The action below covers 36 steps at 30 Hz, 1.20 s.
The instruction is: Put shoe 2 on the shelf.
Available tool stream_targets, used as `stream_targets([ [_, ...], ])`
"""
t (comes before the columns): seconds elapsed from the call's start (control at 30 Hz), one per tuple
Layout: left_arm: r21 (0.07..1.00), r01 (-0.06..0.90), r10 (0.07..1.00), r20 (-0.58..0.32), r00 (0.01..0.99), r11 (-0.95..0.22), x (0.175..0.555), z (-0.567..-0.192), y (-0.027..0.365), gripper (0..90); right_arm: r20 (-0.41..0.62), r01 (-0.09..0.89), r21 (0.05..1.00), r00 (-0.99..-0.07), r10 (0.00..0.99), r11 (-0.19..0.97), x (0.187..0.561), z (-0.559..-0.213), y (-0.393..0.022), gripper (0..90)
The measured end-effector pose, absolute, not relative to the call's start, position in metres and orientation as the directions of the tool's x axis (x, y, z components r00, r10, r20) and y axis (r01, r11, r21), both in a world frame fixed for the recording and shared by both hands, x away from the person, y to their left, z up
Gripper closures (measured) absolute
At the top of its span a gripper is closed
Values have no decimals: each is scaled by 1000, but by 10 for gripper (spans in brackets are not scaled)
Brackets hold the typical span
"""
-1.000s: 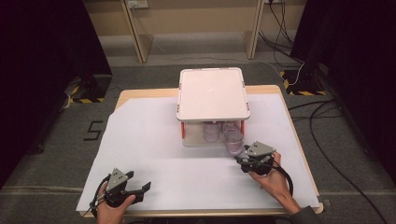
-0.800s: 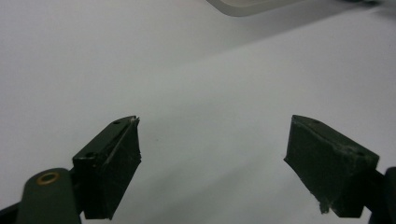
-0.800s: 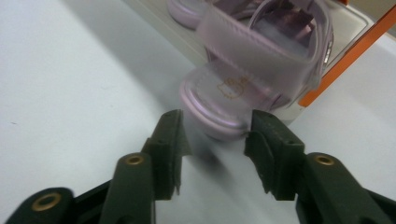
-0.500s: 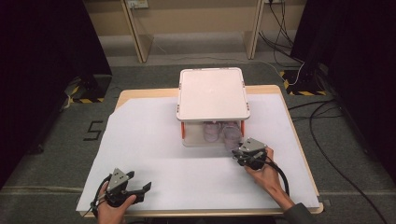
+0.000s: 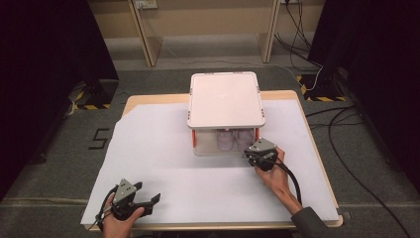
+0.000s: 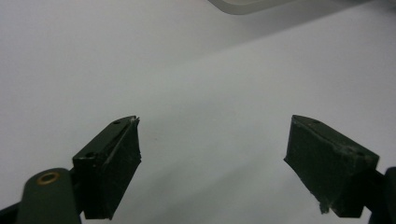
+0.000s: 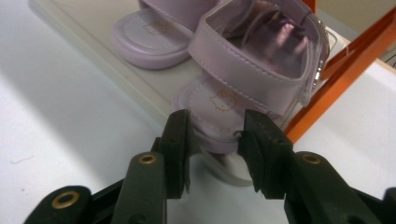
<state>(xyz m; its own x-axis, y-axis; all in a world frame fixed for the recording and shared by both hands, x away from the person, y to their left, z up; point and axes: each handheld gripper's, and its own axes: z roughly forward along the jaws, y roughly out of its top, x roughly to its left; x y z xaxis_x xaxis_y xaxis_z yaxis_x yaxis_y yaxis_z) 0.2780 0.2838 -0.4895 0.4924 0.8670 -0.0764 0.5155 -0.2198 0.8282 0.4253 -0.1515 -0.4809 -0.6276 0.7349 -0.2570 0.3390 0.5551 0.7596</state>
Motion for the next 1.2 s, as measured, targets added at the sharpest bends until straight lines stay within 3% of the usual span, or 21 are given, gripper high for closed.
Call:
stream_targets([
  [0.37, 829, 515, 867, -77, 493, -219, 278, -490, 283, 171, -257, 341, 772, -606, 753, 537, 432, -482, -150, 607],
  [0.77, 833, 509, 866, -76, 494, -218, 278, -488, 284, 171, -143, 318, 829, -676, 723, 461, 400, -458, -157, 396],
  [0.93, 834, 507, 864, -76, 497, -218, 277, -488, 284, 171, -45, 353, 847, -698, 714, 398, 383, -458, -166, 346],
  [1.2, 832, 508, 864, -75, 498, -221, 277, -488, 284, 171, 23, 382, 848, -719, 695, 368, 357, -462, -179, 297],
])
